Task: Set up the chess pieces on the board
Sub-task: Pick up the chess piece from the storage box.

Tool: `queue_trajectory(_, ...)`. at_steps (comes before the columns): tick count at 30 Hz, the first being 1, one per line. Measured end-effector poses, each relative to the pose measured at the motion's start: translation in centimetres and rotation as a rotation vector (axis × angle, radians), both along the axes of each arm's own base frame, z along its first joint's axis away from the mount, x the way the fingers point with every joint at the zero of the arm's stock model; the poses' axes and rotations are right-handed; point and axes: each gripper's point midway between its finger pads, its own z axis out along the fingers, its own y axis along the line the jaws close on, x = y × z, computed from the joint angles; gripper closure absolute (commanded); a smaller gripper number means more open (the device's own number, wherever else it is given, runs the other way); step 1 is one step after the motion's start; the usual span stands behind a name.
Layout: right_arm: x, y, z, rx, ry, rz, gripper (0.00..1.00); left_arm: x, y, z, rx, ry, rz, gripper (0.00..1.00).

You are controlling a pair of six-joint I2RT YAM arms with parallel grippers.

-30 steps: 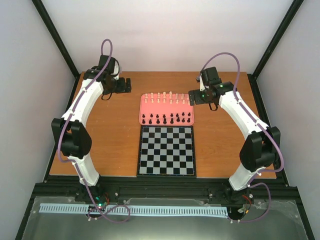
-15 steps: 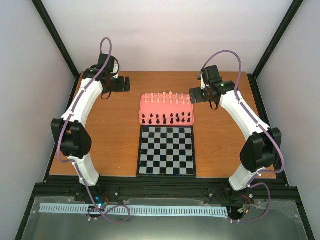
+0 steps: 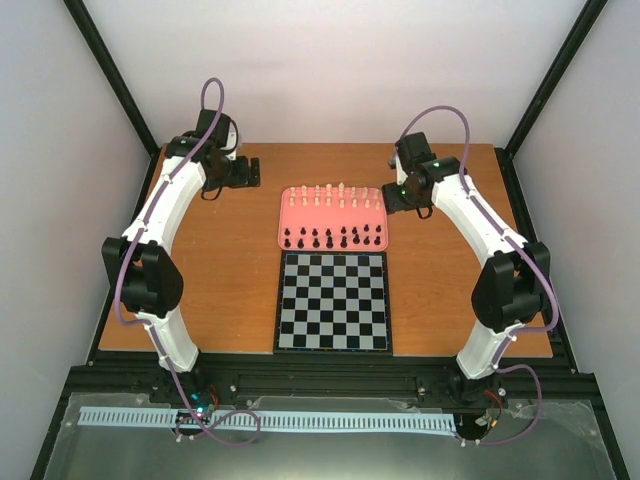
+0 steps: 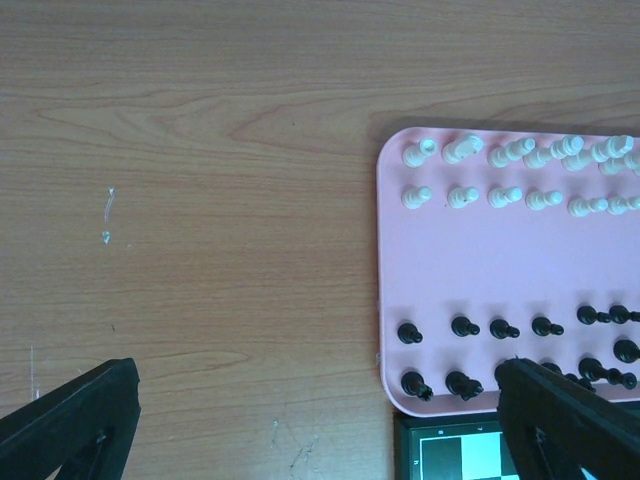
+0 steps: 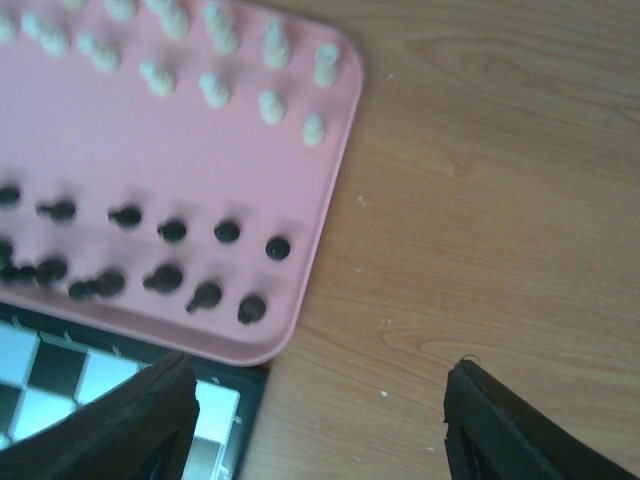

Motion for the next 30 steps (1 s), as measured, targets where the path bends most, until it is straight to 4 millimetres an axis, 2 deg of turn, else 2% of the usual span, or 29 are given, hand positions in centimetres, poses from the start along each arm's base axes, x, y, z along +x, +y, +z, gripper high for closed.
queue_trajectory(1,-0.2,0.1,-0.6,0.0,0.024,0.0,0.47,-0.1,-0.1,0.0,-0.003,0.003,-0.002,0.0)
queue_trajectory(4,-0.8,0.4,-2.0,0.005,0.086,0.019,0.51,-0.2,-0.3,-0.1,-0.018,0.011,-0.006,0.0)
queue_trajectory(12,-2.3,2.3,-6.6,0.032,0.256,0.063,0.52,-0.9,-0.3,-0.6,-0.021,0.046,-0.008,0.0)
queue_trajectory(16,-3.0,3.6,-8.4,0.02,0.306,0.087,0.57,-1.2,-0.3,-1.2,-0.02,0.064,-0.006,0.0)
queue_trajectory(22,-3.2,4.1,-9.9,0.021,0.344,0.072,0.64,-1.1,-0.5,-2.3,-0.027,0.094,-0.006,0.0)
queue_trajectory(30,-3.0,4.0,-12.1,0.006,0.384,0.05,0.69,-1.0,-0.7,-3.2,-0.037,0.12,-0.003,0.0)
